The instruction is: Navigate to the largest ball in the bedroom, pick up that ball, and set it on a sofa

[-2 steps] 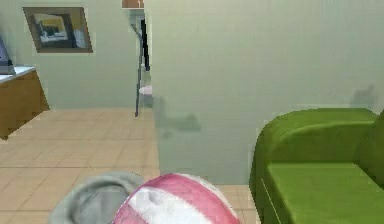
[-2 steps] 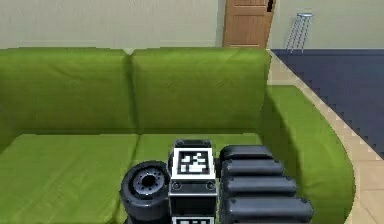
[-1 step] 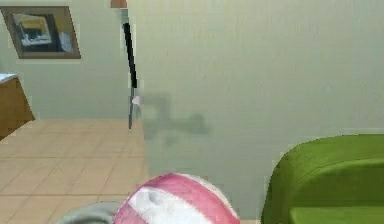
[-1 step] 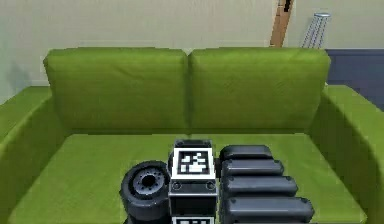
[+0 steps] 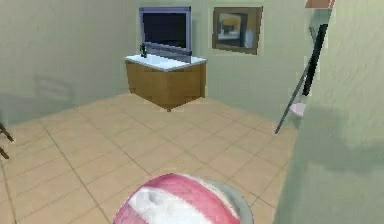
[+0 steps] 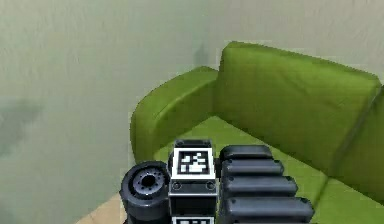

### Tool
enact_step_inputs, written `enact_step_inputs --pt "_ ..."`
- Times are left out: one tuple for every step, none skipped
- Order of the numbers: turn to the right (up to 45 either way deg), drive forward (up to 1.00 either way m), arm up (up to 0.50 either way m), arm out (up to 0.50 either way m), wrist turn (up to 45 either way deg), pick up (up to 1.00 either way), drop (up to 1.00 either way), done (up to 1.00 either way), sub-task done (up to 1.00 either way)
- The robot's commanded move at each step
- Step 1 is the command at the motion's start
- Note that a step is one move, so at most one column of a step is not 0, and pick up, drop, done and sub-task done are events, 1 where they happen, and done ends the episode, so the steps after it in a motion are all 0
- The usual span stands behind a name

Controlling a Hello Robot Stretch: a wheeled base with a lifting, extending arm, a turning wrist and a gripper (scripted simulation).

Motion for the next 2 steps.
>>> enact_step_inputs --pt "-45.0 0.00 0.00 0.00 0.0 0.00 0.00 0.00 0.00" --pt "-3.0 0.00 0.00 0.00 0.0 0.00 0.00 0.00 0.00"
